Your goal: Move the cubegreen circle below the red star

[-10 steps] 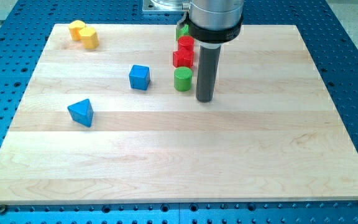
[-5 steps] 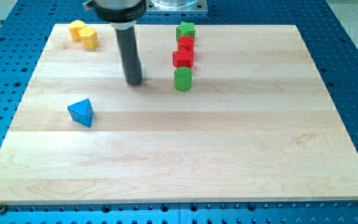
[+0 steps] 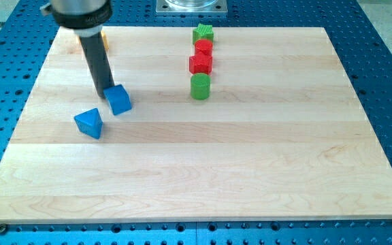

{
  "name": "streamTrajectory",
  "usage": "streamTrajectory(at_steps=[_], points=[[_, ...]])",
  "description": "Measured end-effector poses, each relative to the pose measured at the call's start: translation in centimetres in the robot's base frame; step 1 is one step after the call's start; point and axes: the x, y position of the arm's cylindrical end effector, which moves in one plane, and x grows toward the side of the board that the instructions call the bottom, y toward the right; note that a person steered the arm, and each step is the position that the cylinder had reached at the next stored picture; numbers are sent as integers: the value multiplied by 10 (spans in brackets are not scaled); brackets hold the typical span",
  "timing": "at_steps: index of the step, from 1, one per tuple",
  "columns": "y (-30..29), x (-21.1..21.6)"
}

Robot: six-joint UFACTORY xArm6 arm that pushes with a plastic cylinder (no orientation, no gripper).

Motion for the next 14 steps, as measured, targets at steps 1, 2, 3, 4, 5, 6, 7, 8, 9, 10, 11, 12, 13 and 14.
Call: streamTrajectory(at_steps=[1,2,3,4,5,6,7,8,9,10,11,12,13,14], points=[[117,6],[45,-11],[-15,21],[37,52],[113,35],[99,50],[69,25],[86,-6],[111,3],[128,31],[121,74],[207,85],[235,59],[212,56]])
